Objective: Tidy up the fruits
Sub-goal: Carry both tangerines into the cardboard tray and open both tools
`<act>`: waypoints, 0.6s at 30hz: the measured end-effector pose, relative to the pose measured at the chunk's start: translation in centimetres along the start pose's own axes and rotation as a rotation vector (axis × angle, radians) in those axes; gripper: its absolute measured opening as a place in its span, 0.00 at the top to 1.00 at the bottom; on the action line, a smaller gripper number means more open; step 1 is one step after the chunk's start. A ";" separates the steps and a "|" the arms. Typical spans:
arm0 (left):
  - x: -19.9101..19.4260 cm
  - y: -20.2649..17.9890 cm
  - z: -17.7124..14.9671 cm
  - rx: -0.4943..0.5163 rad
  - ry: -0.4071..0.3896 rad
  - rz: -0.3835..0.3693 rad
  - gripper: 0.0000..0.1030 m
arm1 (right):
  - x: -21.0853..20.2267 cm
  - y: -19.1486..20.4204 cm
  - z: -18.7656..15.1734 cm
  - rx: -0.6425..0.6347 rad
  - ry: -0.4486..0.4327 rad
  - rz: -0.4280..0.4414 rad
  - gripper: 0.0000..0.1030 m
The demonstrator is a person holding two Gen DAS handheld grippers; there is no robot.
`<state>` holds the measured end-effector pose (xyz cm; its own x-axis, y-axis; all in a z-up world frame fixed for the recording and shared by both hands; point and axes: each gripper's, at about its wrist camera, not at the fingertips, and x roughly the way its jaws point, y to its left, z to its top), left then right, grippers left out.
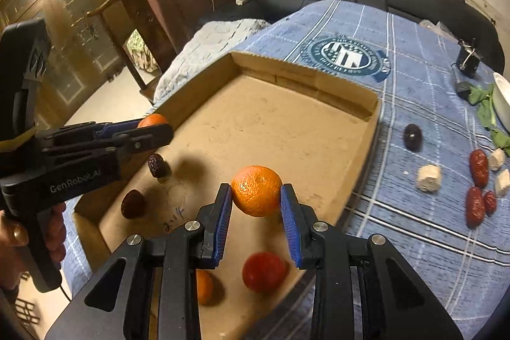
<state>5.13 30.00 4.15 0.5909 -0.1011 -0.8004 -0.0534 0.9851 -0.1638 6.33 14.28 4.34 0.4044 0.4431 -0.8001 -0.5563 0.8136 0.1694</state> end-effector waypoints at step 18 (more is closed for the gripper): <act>2.1 0.8 -0.2 -0.017 0.073 0.012 0.68 | 1.8 0.6 0.3 -0.036 0.033 -0.017 0.70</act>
<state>6.15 30.57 2.27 0.5301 -0.0994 -0.8421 -0.0740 0.9839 -0.1627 6.95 15.63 3.19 0.3908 0.4160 -0.8211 -0.5756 0.8066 0.1347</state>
